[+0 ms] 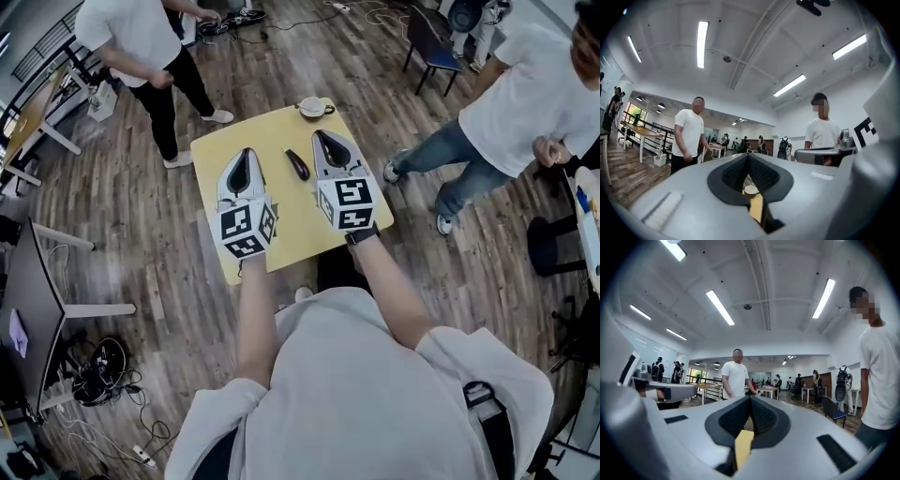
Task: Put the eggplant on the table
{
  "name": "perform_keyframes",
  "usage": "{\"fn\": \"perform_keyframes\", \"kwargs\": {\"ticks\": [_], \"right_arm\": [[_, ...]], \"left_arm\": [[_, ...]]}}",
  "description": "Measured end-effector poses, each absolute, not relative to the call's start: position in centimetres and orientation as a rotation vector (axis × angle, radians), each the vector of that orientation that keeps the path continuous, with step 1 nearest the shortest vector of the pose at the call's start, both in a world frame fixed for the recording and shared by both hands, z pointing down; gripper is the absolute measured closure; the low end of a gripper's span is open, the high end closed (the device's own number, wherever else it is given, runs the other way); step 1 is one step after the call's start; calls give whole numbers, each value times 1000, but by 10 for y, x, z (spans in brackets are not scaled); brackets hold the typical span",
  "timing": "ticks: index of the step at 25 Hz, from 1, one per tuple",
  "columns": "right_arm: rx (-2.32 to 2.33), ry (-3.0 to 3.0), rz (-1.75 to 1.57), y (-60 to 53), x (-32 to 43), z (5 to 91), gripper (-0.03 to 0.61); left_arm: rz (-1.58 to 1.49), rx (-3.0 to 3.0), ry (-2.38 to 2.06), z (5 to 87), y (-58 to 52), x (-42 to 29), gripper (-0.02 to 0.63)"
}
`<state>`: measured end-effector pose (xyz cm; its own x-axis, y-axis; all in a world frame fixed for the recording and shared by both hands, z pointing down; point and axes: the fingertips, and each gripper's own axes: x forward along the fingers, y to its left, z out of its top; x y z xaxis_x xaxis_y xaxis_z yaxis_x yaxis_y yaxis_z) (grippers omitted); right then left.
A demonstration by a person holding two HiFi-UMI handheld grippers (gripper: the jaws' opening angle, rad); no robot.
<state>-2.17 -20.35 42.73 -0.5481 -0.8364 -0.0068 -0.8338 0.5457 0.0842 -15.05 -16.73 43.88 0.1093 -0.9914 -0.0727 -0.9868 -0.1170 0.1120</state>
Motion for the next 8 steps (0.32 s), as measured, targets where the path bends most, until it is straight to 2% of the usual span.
{"fn": "perform_keyframes", "kwargs": {"ticks": [2, 4, 8], "right_arm": [[1491, -2709, -132, -204, -19, 432, 568], [1471, -2710, -89, -208, -55, 457, 568], [1088, -2778, 219, -152, -255, 580, 568]], "left_arm": [[-219, 2331, -2046, 442, -172, -148, 607], [-185, 2304, -2048, 465, -174, -185, 607], [55, 1922, -2218, 580, -90, -385, 607]]}}
